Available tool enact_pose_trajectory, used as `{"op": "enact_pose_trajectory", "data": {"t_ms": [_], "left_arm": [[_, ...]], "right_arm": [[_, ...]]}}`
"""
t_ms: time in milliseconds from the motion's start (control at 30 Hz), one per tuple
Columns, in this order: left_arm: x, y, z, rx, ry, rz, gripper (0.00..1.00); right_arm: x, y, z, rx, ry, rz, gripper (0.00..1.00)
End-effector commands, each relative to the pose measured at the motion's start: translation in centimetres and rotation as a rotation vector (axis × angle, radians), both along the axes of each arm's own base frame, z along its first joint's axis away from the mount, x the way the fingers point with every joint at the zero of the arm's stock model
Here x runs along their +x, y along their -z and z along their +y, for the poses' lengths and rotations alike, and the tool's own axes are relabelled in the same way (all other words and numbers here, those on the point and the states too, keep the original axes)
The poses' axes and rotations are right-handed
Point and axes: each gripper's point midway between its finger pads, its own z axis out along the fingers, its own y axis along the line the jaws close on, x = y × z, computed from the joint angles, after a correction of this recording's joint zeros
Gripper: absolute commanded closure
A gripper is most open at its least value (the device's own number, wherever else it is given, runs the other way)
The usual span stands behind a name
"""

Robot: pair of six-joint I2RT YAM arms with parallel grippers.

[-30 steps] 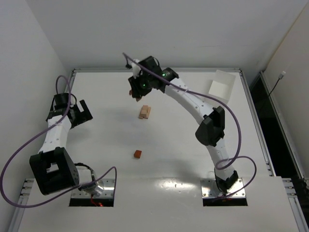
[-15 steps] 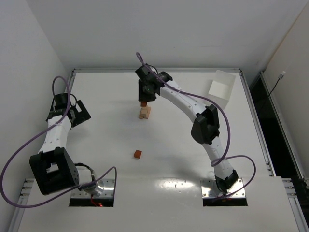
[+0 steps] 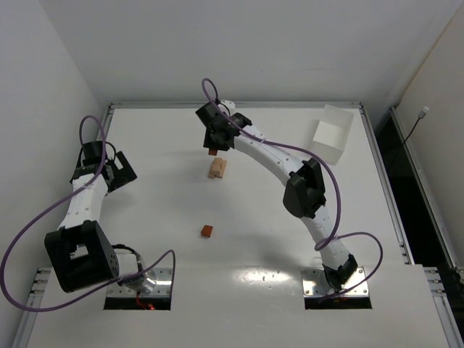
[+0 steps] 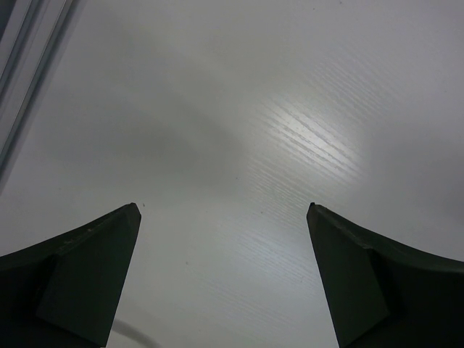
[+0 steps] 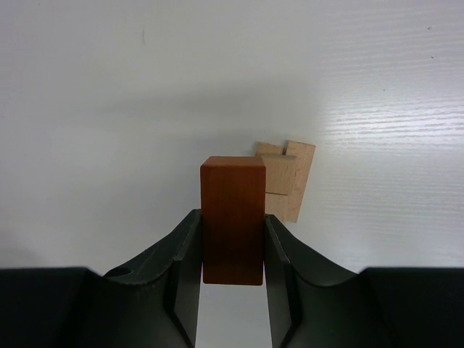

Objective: Build the wood block tower

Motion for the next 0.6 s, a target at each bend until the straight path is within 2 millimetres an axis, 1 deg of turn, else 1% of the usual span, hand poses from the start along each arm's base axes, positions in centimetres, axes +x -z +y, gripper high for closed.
{"op": "enact_pose_trajectory", "data": {"t_ms": [0,67,100,133,233,267,300,400,533,567], "left_arm": [[0.4,-1.0,0.3,0.007,-0.021,-0.055,0.00],[0.4,-1.0,0.3,0.007,-0.021,-0.055,0.00],[0.2,-0.7,0.3,0.004,-0.021,-0.047,0.00],[0.2,-0.7,0.2,0.004,-0.021,-0.047,0.00],[0.4,-1.1,0.3,0.010,-0.021,-0.064,0.00],[0.2,-0.7,0.2,0.007,-0.021,-0.055,0.00],[0.2,-0.7,0.2,0.007,-0.021,-0.055,0.00],[0.2,-0.7,0.2,0.007,-0.021,-0.055,0.00],[0.2,-0.7,0.1,0.005,-0.008,-0.055,0.00],[0.2,-0.7,0.1,0.005,-0.008,-0.055,0.00]], "right_arm": [[1.2,0.4,0.1,0.016,0.080,-0.046,1.00],[1.2,1.0,-0.1,-0.002,0.085,-0.039,1.00],[1.0,1.5,-0.3,-0.011,0.085,-0.030,1.00],[1.0,1.5,-0.3,-0.011,0.085,-0.030,1.00],[0.7,2.3,-0.5,-0.027,0.085,-0.015,1.00],[0.7,2.3,-0.5,-0.027,0.085,-0.015,1.00],[0.7,2.8,-0.5,-0.033,0.085,-0.009,1.00],[0.7,2.8,-0.5,-0.033,0.085,-0.009,1.00],[-0.2,4.3,-0.9,-0.049,0.079,0.036,1.00],[-0.2,4.3,-0.9,-0.049,0.079,0.036,1.00]]}}
